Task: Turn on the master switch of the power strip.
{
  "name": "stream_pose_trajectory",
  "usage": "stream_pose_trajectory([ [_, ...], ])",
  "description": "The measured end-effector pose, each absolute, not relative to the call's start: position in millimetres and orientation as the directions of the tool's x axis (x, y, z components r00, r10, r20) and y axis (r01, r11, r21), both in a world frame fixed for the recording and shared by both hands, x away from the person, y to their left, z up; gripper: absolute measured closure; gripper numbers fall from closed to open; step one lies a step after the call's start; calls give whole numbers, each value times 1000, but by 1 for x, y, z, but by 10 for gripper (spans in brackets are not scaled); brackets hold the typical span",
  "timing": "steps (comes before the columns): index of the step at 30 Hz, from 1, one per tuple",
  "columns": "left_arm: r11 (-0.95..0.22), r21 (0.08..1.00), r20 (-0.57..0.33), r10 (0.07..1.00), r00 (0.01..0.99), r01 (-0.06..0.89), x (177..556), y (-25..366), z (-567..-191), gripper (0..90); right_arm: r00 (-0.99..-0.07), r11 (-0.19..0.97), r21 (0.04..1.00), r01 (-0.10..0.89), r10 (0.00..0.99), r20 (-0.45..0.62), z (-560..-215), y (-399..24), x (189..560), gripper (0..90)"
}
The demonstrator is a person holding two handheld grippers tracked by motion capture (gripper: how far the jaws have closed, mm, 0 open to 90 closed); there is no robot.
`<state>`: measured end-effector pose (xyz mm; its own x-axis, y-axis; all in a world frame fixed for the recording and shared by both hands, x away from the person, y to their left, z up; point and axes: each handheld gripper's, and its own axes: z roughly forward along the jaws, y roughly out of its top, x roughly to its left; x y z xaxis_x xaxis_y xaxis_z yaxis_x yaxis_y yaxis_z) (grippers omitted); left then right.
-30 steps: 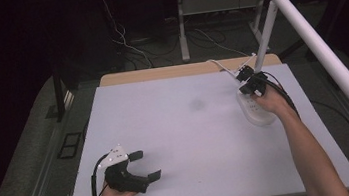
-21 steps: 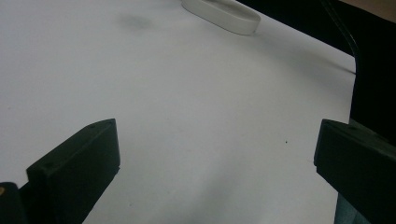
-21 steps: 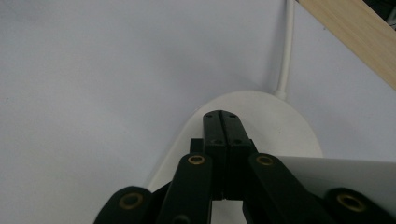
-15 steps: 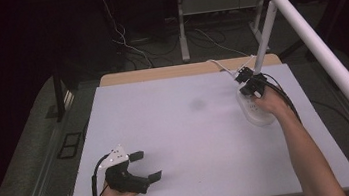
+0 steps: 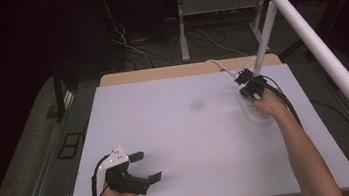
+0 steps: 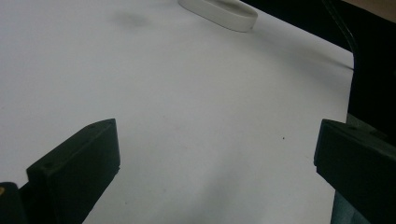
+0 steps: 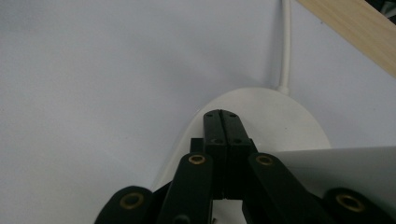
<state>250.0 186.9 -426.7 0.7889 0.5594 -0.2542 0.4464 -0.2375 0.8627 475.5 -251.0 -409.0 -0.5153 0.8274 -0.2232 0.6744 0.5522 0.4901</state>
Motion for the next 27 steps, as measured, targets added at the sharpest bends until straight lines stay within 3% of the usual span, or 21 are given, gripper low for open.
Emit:
stream_pose_trajectory([
  [27, -232, 860, -260, 568, 781, 455, 252, 189, -427, 0, -525, 578, 479, 661, 812, -255, -402, -247, 470, 898],
])
